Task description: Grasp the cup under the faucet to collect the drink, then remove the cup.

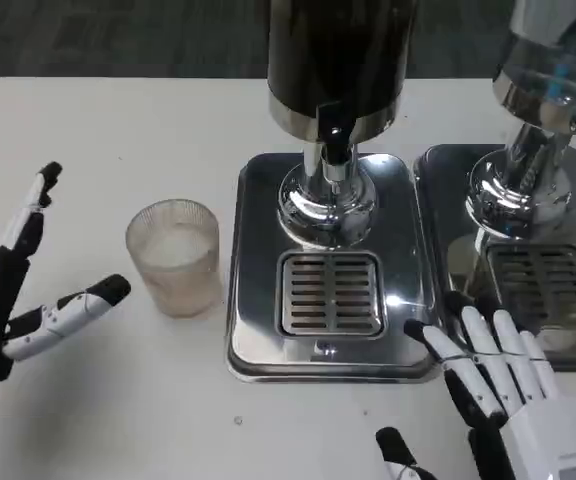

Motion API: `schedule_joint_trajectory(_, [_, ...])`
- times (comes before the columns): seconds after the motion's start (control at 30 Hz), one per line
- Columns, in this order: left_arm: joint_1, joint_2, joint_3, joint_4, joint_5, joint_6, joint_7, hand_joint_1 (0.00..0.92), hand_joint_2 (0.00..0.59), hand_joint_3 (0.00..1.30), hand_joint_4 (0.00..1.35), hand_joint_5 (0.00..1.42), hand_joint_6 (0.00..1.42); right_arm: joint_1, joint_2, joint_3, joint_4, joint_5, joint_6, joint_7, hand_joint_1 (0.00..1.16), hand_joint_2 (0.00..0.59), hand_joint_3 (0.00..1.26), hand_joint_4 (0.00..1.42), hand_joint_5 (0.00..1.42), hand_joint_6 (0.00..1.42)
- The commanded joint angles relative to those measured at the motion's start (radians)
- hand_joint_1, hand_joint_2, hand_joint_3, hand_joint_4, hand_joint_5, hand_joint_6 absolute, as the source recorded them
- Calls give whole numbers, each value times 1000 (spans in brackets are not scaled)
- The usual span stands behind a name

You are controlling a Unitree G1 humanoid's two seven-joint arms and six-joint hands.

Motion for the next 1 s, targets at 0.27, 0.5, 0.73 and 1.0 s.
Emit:
schedule_joint_trajectory(0.27, [-169, 17, -153, 186, 101, 74, 68, 180, 25, 0, 0, 130, 149, 36, 20, 24, -42, -31, 22, -31, 351, 367, 197, 62, 0, 86])
schedule_joint_trajectory(0.5, [-229, 2, -187, 248, 82, 99, 47, 199, 27, 0, 0, 154, 173, 30, 21, 36, -35, -24, 15, -35, 351, 367, 202, 66, 0, 104])
schedule_joint_trajectory(0.73, [-275, -23, -199, 290, 55, 108, 10, 216, 32, 0, 17, 195, 204, 22, 18, 39, -32, -15, 14, -33, 351, 367, 209, 73, 0, 107])
schedule_joint_trajectory(1.0, [-302, -37, -229, 308, 55, 109, -5, 224, 32, 1, 23, 216, 210, 27, 14, 39, -41, -15, 13, -29, 351, 367, 218, 86, 0, 111])
